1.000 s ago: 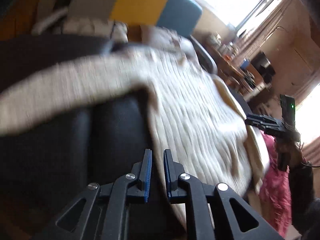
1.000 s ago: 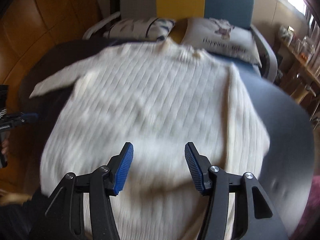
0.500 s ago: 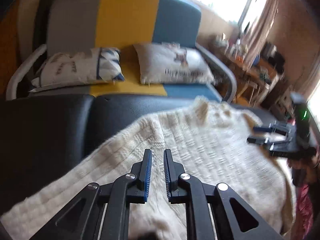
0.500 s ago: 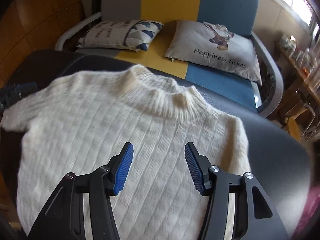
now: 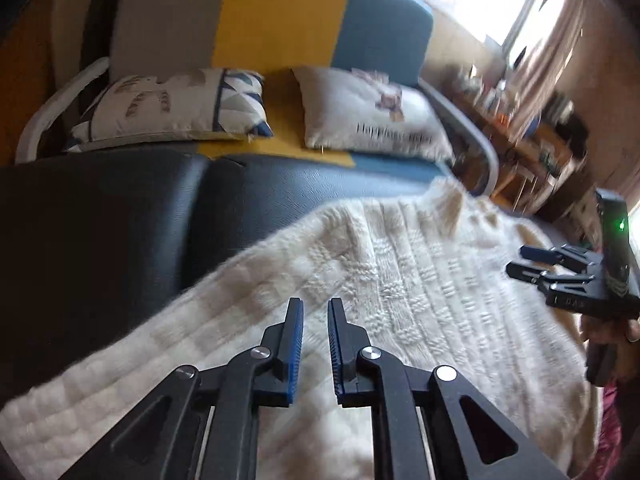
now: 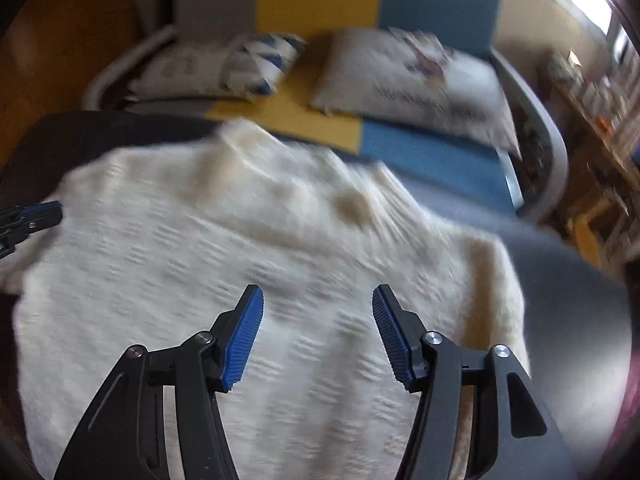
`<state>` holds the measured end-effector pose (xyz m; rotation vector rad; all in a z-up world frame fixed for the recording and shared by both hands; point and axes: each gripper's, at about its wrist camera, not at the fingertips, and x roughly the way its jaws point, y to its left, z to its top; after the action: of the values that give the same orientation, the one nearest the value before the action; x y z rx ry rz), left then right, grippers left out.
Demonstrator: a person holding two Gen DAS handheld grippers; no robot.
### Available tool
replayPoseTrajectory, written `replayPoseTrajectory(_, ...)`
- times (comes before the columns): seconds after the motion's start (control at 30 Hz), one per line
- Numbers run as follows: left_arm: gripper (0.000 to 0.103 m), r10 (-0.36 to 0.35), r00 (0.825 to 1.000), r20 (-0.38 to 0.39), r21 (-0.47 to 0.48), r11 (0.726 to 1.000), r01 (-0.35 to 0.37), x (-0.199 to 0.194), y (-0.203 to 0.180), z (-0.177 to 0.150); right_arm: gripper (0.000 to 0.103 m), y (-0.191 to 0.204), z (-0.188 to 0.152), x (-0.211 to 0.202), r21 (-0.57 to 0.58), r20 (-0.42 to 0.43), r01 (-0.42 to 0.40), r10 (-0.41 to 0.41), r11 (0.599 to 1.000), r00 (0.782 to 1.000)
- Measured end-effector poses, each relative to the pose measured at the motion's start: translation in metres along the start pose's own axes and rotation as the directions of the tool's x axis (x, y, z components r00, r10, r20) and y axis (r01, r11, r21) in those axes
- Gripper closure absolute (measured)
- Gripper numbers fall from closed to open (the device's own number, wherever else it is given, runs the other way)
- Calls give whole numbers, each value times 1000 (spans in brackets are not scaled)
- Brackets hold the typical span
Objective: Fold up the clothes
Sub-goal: 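Release the sweater edge with the left gripper and move both tools back over the sweater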
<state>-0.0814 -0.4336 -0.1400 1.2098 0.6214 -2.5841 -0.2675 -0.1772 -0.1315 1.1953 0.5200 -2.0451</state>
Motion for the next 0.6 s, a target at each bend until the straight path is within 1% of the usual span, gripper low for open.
replayPoseTrajectory(0.1,91,34,999,31,-37,999,-33,-21,25,-8,43,40,9,-11,-101,48,-103,108,990,993)
replayPoseTrajectory(0.13,91,51,998,37,-50,998,-49,-27,34,-12,43,55,11,-11,-136,56,-122,131,983,990)
replayPoseTrajectory(0.2,91,106,994,23,-41,994,-105,-32,48,-20,43,84,16,-5,-196,62,-139,154,971,986)
replayPoseTrajectory(0.27,91,161,987,8,-28,987,-161,-36,61,-29,43,104,23,10,-227,46,-142,157,963,987)
replayPoseTrajectory(0.37,91,174,985,-16,-29,984,-174,-38,78,-44,43,123,34,37,-226,15,-146,153,963,988)
replayPoseTrajectory(0.47,91,202,979,13,12,979,-202,-44,82,-53,43,134,43,62,-204,-13,-136,136,970,991)
replayPoseTrajectory(0.53,90,200,979,25,2,980,-200,-44,86,-54,43,138,46,78,-189,-32,-108,104,976,994)
replayPoseTrajectory(0.6,88,197,980,37,-11,980,-197,-44,90,-55,42,139,49,84,-167,-5,-91,92,982,996)
